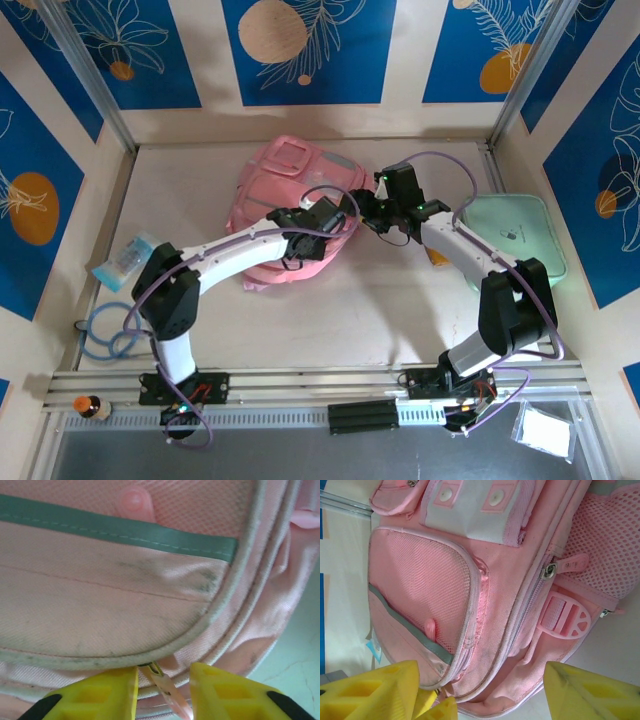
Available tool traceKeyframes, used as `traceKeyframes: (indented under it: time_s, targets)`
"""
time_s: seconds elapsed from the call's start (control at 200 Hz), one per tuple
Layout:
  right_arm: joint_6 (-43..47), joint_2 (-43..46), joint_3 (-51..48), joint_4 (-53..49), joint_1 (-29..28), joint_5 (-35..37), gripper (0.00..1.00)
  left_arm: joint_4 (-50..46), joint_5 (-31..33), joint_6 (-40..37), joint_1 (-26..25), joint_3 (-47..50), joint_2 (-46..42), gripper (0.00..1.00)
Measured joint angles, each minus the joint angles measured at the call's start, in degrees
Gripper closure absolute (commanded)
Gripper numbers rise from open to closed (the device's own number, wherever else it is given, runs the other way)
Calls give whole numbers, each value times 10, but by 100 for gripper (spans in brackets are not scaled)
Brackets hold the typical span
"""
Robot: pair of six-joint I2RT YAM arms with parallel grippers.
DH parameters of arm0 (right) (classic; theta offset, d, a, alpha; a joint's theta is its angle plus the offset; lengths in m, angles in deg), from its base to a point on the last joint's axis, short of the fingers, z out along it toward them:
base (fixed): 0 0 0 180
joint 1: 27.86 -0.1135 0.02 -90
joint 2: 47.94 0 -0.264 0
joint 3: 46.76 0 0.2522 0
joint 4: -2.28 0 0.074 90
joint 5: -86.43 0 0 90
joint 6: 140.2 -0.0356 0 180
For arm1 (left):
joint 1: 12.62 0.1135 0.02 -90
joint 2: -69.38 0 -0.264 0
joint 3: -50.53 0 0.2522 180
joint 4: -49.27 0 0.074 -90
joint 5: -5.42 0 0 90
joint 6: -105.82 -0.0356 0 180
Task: Pack the student bag
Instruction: Unzip the student bag at the top-center of the table.
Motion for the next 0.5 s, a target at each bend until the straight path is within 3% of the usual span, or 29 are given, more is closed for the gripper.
traceKeyframes:
  time_s: [0.175, 0.36, 0.5]
  targets:
    - [-3, -1, 0, 0, 3, -1, 36, -16, 18, 3, 0, -5, 7, 100]
    - [-22, -10, -1, 0, 8, -10, 40, -4, 8, -8, 1, 1, 5, 100]
    - [-52, -11, -12, 5, 18, -25, 43, 41, -37, -36, 6, 31, -20, 100]
